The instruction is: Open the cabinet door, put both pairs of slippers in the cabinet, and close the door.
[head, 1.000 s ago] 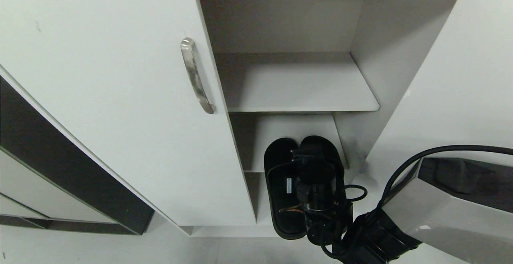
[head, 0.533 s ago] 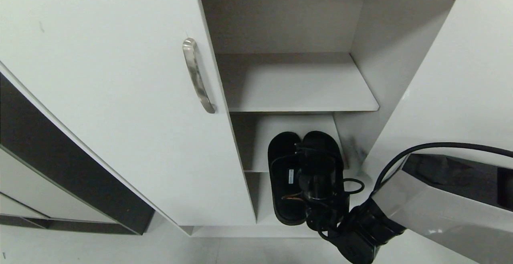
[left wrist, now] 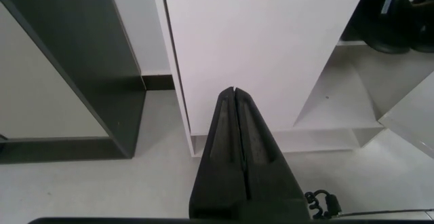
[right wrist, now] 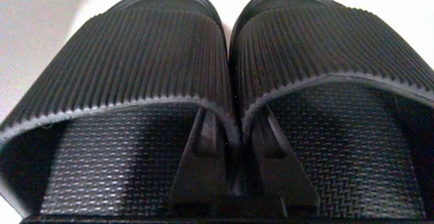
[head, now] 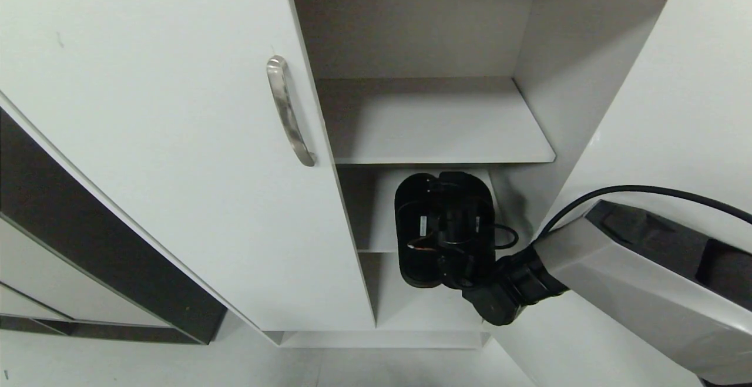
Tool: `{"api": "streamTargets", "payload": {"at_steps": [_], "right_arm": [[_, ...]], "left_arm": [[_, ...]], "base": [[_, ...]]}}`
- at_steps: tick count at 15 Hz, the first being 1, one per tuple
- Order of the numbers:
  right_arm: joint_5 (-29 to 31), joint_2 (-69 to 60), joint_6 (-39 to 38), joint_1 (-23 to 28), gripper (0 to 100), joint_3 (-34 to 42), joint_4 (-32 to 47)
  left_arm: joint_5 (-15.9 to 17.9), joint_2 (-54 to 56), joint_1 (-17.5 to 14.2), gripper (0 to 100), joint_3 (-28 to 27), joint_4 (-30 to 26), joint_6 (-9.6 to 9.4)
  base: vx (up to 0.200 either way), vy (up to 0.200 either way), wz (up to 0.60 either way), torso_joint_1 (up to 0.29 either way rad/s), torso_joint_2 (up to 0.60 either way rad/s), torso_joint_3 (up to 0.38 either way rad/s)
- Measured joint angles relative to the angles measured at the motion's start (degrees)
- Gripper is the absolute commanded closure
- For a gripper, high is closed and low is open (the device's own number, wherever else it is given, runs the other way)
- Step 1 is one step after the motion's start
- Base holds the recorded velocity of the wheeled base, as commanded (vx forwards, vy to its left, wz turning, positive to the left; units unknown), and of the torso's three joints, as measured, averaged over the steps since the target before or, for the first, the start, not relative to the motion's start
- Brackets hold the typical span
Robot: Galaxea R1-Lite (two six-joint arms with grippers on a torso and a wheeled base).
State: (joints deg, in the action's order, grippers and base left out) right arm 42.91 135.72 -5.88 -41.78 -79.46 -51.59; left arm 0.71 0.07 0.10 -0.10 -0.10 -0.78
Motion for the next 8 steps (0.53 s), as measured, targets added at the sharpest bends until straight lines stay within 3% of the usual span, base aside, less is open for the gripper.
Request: {"api": "streamTargets", "payload": {"at_steps": [4, 8], "right_arm": [[-0.1, 3.5, 0.2, 1.1, 100, -9.7, 4.5], [-0.1, 6.0, 0.3, 2.4, 100, -14.6, 7.4]], "left_arm": [[-0.1, 0.0, 0.0, 100, 0.0, 0.0, 0.23], [-0.5, 0.0, 0.0, 100, 0.0, 0.0, 0.46]], "base": [[0.0, 0.0, 0.0, 0.0, 0.0, 0.0], [0.0, 0.0, 0.0, 0.0, 0.0, 0.0]]}}
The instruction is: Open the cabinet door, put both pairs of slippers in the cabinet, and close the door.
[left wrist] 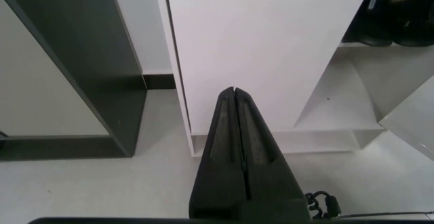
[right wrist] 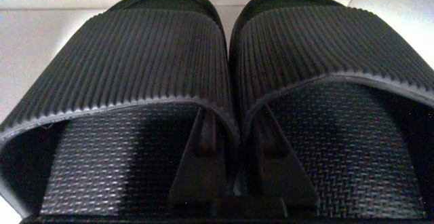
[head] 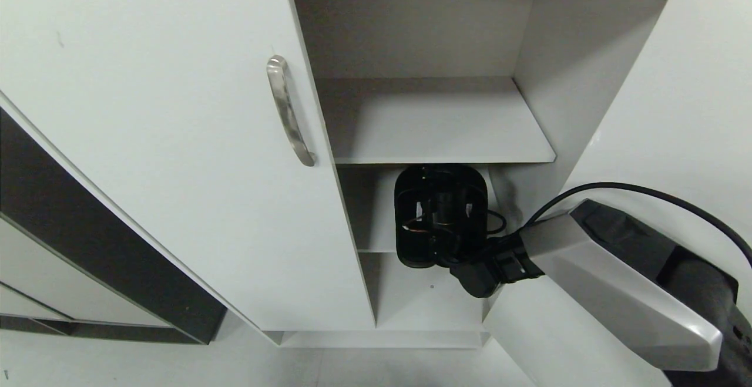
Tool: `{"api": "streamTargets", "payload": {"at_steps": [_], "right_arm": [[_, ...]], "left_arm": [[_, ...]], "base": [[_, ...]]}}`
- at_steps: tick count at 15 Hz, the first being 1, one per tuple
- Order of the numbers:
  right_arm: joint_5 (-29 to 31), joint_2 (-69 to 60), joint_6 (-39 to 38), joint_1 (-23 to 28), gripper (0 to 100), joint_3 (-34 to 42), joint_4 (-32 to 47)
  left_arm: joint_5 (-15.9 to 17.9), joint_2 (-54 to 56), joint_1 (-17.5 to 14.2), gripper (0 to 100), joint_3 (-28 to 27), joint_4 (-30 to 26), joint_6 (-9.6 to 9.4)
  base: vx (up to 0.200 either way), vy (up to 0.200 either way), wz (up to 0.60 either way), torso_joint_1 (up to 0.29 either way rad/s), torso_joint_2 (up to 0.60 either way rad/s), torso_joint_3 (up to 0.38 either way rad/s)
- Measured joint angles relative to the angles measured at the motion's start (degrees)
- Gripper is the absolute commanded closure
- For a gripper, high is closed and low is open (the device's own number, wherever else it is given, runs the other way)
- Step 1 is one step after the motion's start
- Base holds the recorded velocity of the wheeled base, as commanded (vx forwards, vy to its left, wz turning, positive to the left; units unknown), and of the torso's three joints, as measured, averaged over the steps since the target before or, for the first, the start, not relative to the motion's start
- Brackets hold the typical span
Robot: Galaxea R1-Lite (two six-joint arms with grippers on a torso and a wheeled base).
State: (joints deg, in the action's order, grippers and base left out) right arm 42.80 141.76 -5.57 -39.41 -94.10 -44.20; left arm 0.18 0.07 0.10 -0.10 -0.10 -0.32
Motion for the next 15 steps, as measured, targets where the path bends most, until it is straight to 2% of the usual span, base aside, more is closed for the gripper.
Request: {"api": "streamTargets", "payload": {"at_steps": [8, 9, 15], "right_arm": [[0.0, 3.2, -0.5, 0.7, 100, -3.1, 0.0], [0.0, 3.3, -0.5, 0.8, 0, -3.2, 0.0], [0.2, 3.5, -0.4, 0.7, 0, -2.5, 0.1]], "left_arm": [[-0.2, 0.0, 0.0, 100, 0.0, 0.0, 0.48], [-0.2, 0.0, 0.0, 100, 0.0, 0.0, 0.48], [-0.2, 0.0, 0.0, 100, 0.0, 0.0, 0.48]], "base": [[0.0, 0.0, 0.0, 0.0, 0.0, 0.0], [0.0, 0.0, 0.0, 0.0, 0.0, 0.0], [0.0, 0.0, 0.0, 0.0, 0.0, 0.0]]}}
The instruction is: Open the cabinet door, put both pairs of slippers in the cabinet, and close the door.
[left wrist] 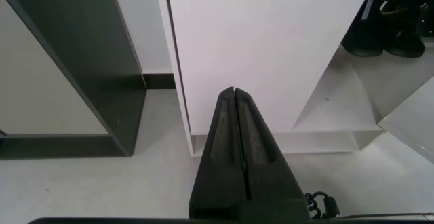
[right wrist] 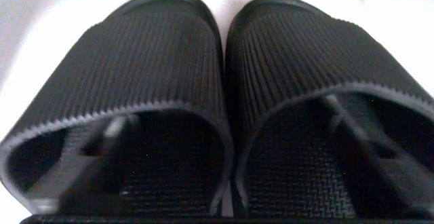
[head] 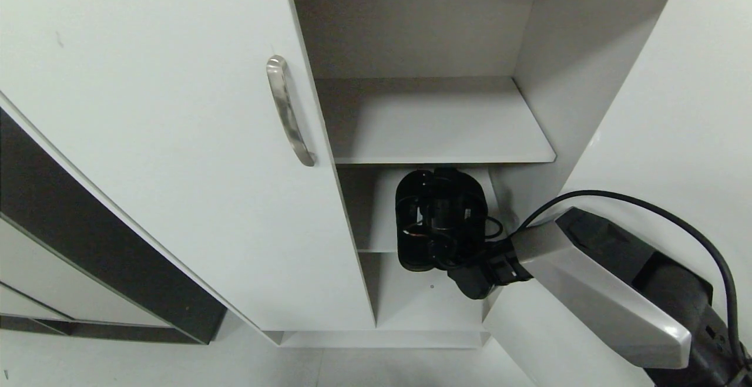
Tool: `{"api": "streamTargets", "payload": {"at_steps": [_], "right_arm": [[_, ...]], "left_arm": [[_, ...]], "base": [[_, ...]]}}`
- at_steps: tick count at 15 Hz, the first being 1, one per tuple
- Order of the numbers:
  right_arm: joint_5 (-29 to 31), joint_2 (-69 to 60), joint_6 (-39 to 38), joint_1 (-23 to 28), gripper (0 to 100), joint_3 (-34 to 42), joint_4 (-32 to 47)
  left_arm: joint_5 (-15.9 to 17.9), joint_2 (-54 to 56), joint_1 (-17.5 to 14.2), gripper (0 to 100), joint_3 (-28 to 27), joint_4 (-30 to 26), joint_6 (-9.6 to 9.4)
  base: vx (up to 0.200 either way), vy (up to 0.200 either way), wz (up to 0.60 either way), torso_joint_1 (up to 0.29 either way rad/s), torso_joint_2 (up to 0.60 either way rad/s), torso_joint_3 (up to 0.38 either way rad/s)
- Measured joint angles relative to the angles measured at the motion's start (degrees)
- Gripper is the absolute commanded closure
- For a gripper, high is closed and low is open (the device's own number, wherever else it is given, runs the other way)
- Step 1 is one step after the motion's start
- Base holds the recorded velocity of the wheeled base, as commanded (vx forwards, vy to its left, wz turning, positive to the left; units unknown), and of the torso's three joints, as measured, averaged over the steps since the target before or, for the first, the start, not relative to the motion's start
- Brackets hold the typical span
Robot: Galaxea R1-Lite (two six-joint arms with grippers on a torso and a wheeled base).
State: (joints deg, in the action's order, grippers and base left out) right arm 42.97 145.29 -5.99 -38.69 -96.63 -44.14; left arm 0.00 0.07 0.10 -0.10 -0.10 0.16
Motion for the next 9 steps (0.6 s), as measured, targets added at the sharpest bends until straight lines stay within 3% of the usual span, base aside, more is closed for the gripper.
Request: {"api": "streamTargets", "payload": {"at_steps": [6, 9], "right_arm": [[0.2, -4.2, 0.0, -1.0, 0, 10.5, -5.9], [0.2, -8.2, 0.2, -2.3, 0, 20.9, -12.5]], "left_arm": [[0.0, 0.0, 0.0, 100, 0.0, 0.0, 0.0], [0.0, 0.0, 0.0, 100, 0.0, 0.0, -0.05]], "base": [[0.0, 0.0, 0.0, 0.0, 0.0, 0.0], [0.0, 0.0, 0.0, 0.0, 0.0, 0.0]]}}
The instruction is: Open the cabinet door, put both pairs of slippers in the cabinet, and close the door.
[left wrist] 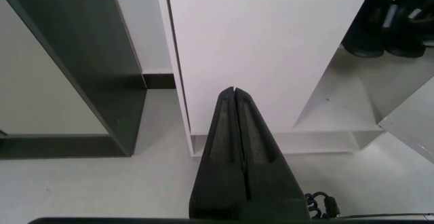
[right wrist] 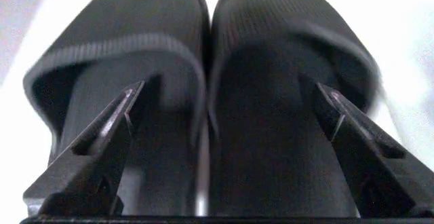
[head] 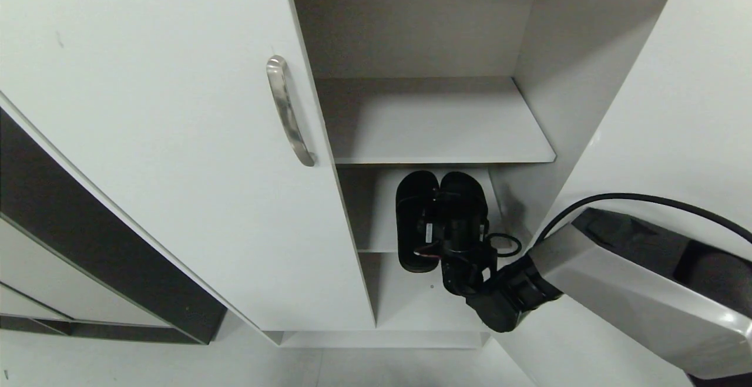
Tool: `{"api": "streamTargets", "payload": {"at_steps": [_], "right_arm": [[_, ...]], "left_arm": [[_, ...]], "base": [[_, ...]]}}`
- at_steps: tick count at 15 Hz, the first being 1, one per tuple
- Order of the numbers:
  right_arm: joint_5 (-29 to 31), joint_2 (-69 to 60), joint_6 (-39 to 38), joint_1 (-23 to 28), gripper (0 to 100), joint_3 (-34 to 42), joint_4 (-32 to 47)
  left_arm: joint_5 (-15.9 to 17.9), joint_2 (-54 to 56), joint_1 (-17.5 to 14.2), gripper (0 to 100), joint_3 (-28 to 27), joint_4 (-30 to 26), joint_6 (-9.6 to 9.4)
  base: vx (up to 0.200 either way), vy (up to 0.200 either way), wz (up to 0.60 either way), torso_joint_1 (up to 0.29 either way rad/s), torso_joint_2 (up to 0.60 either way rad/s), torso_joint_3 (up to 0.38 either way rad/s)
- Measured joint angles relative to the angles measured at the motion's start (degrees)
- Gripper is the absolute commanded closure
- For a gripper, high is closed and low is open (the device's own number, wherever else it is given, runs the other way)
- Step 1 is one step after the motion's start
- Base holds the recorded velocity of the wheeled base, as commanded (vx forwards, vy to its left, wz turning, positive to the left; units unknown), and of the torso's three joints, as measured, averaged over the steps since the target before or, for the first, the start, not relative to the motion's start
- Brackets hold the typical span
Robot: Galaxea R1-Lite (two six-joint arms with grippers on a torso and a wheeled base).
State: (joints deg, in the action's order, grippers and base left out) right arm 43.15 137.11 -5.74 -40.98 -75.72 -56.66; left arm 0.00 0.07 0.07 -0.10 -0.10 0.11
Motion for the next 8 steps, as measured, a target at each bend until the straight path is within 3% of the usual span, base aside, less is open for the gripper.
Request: {"api": "streamTargets", "payload": {"at_steps": [5, 8], "right_arm": [[0.0, -8.5, 0.0, -5.0, 0, 19.8, -8.6], [0.2, -12.5, 0.0, -9.2, 0, 24.1, -9.5]], "left_arm": [[0.0, 0.0, 0.0, 100, 0.0, 0.0, 0.05], [0.0, 0.0, 0.0, 100, 0.0, 0.0, -0.01]], "base": [[0.0, 0.0, 0.0, 0.0, 0.0, 0.0], [0.0, 0.0, 0.0, 0.0, 0.0, 0.0]]}}
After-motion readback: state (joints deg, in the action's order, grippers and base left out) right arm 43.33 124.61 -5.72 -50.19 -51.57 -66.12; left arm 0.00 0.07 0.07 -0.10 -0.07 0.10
